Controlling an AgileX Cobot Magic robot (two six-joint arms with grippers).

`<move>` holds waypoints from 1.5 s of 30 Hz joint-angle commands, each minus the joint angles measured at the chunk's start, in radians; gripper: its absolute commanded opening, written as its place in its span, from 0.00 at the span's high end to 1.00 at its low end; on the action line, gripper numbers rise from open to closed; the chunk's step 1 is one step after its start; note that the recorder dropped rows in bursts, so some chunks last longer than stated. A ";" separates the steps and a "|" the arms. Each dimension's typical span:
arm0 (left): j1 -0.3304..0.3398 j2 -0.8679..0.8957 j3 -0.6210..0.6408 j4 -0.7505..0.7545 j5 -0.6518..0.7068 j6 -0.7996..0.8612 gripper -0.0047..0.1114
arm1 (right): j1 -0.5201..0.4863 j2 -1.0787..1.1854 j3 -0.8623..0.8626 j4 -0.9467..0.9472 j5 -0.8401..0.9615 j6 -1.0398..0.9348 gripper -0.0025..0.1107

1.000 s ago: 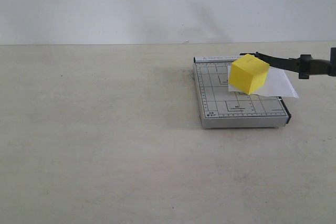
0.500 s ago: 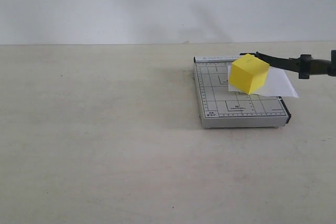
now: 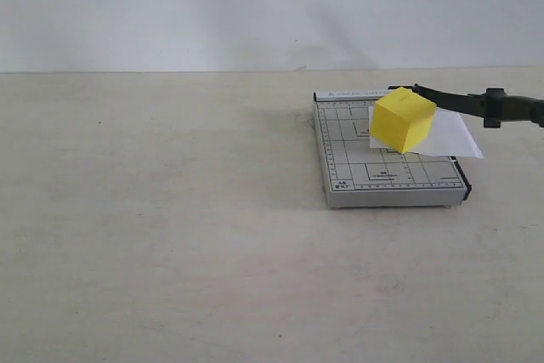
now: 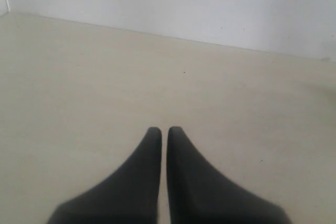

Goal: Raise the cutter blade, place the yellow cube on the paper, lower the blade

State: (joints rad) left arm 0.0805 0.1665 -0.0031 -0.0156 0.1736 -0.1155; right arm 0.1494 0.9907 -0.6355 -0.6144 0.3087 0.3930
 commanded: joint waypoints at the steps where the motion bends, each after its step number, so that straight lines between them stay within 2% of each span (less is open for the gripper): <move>1: 0.005 0.002 0.003 -0.055 -0.017 -0.042 0.92 | 0.000 0.002 -0.005 -0.008 -0.019 -0.012 0.41; 5: 0.005 0.002 0.003 -0.055 -0.027 -0.057 0.92 | 0.000 0.042 -0.029 -0.008 0.019 0.013 0.41; 9: 0.005 0.002 0.003 -0.055 -0.031 -0.057 0.92 | 0.000 0.111 -0.134 0.019 0.170 0.076 0.41; 12: 0.005 0.002 0.003 -0.055 -0.031 -0.057 0.92 | 0.000 0.143 -0.230 0.107 0.217 0.071 0.41; 18: 0.005 0.002 0.003 -0.055 -0.033 -0.057 0.92 | 0.000 0.199 -0.356 0.407 0.308 -0.178 0.41; 25: 0.003 0.002 0.003 -0.055 -0.033 -0.057 0.92 | 0.000 0.307 -0.377 0.463 0.423 -0.212 0.41; 33: 0.003 0.002 0.003 -0.055 -0.031 -0.057 0.92 | 0.000 0.358 -0.377 0.475 0.393 -0.212 0.41; 35: 0.003 0.002 0.003 -0.055 -0.031 -0.057 0.92 | 0.000 0.358 -0.377 0.475 0.383 -0.208 0.46; 40: 0.003 0.002 0.003 -0.055 -0.031 -0.057 0.92 | 0.000 0.358 -0.377 0.475 0.375 -0.193 0.73; 45: 0.003 0.002 0.003 -0.055 -0.031 -0.050 0.92 | 0.000 0.358 -0.377 0.475 0.374 -0.193 0.84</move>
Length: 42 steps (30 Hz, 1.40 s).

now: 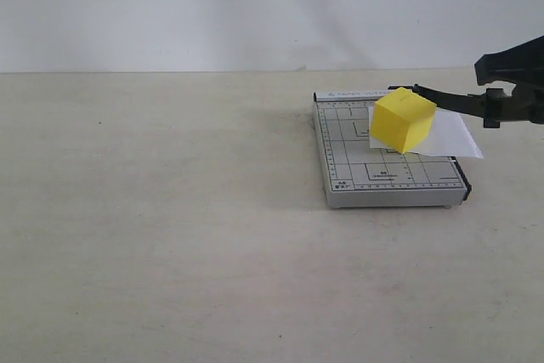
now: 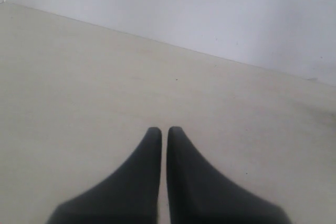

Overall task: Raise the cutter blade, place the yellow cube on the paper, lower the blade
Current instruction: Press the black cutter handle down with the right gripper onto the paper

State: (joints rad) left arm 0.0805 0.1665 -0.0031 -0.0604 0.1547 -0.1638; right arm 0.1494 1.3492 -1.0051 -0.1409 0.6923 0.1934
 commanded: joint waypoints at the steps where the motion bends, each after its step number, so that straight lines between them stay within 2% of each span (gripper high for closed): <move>1: 0.003 0.002 0.003 -0.011 -0.012 -0.001 0.92 | 0.000 0.000 -0.007 0.002 -0.012 0.006 0.86; 5: 0.003 0.002 0.003 -0.011 -0.014 -0.001 0.92 | 0.000 0.000 -0.007 0.002 -0.032 0.006 0.98; 14: 0.003 0.002 0.003 -0.011 -0.014 -0.001 0.92 | 0.000 -0.013 0.019 0.002 -0.167 0.021 0.98; 19: 0.003 0.002 0.003 -0.011 -0.014 -0.001 0.92 | 0.000 -0.108 0.182 0.002 -0.458 0.099 0.98; 22: 0.003 0.002 0.003 -0.011 -0.012 -0.001 0.92 | 0.000 -0.197 0.318 0.002 -0.643 0.079 0.98; 29: 0.003 0.002 0.003 -0.011 -0.012 -0.001 0.92 | 0.000 -0.221 0.456 0.002 -0.754 0.066 0.98; 37: 0.003 0.002 0.003 -0.011 -0.014 -0.001 0.92 | 0.000 -0.221 0.601 0.002 -0.779 0.072 0.98; 39: 0.003 0.002 0.003 -0.011 -0.014 -0.001 0.92 | 0.000 -0.221 0.640 0.002 -0.835 0.072 0.98; 42: 0.003 0.002 0.003 -0.011 -0.014 -0.001 0.92 | 0.000 -0.221 0.740 -0.002 -1.056 0.054 0.98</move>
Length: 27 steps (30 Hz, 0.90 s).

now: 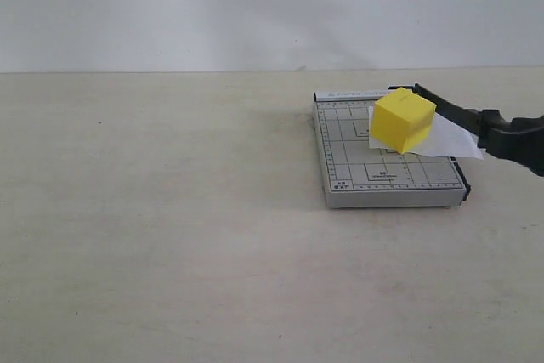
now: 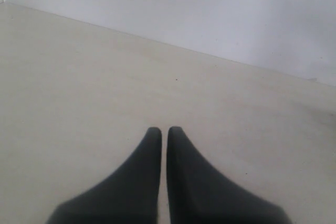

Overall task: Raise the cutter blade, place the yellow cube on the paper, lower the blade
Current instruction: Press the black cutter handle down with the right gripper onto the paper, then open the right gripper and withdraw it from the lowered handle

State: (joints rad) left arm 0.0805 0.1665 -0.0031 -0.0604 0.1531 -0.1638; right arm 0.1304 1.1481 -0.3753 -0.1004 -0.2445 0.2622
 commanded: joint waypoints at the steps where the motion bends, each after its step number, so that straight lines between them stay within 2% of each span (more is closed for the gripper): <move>1: 0.003 0.002 0.003 -0.011 -0.012 -0.001 0.92 | 0.019 -0.020 0.131 -0.043 -0.147 -0.021 0.98; 4: 0.003 0.002 0.003 -0.011 -0.010 -0.001 0.92 | 0.019 -0.020 0.176 -0.032 -0.185 -0.036 0.98; 11: 0.003 0.002 0.003 -0.011 -0.012 -0.001 0.92 | 0.019 -0.009 0.192 -0.032 -0.115 -0.038 0.98; 21: 0.003 0.002 0.003 -0.011 -0.012 -0.001 0.92 | 0.019 0.219 0.192 -0.032 -0.072 -0.008 0.98; 27: 0.003 0.002 0.003 -0.011 -0.012 -0.001 0.92 | 0.019 0.260 0.192 -0.036 -0.104 -0.008 0.98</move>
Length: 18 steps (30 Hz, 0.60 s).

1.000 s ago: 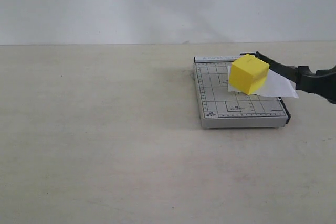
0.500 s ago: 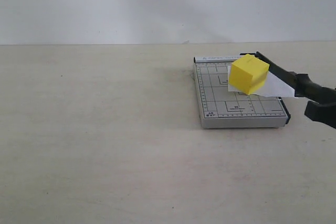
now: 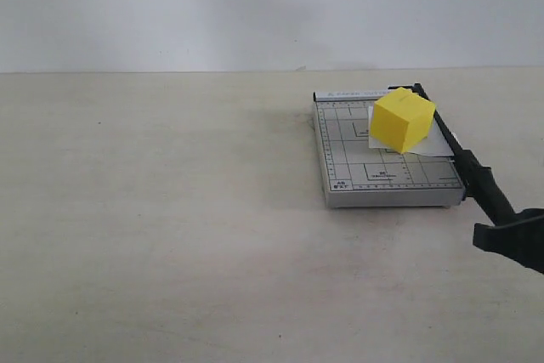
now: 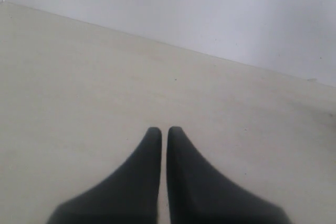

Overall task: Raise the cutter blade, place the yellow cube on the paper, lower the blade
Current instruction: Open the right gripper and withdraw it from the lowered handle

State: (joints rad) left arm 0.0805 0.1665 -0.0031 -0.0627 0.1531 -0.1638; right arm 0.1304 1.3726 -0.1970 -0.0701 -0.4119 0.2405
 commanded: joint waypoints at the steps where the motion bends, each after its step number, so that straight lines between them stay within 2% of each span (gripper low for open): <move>1: 0.003 0.002 0.003 -0.008 -0.012 -0.001 0.92 | 0.019 0.035 0.013 -0.066 0.058 0.014 0.98; 8: 0.003 0.002 0.003 -0.008 -0.012 -0.001 0.92 | 0.019 0.035 0.013 -0.066 0.052 0.023 0.98; 14: 0.003 0.002 0.003 -0.008 -0.012 -0.001 0.92 | 0.019 0.035 0.013 -0.066 -0.031 0.038 0.98; 16: 0.003 0.002 0.003 -0.008 -0.012 -0.001 0.92 | 0.019 0.035 0.013 -0.066 -0.045 0.037 0.94; 18: 0.003 0.002 0.003 -0.008 -0.012 -0.001 0.92 | 0.019 0.035 0.013 -0.066 -0.045 0.029 0.84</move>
State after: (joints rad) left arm 0.0805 0.1665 -0.0031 -0.0627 0.1531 -0.1638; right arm 0.1304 1.3899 -0.1895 -0.0683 -0.4623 0.2580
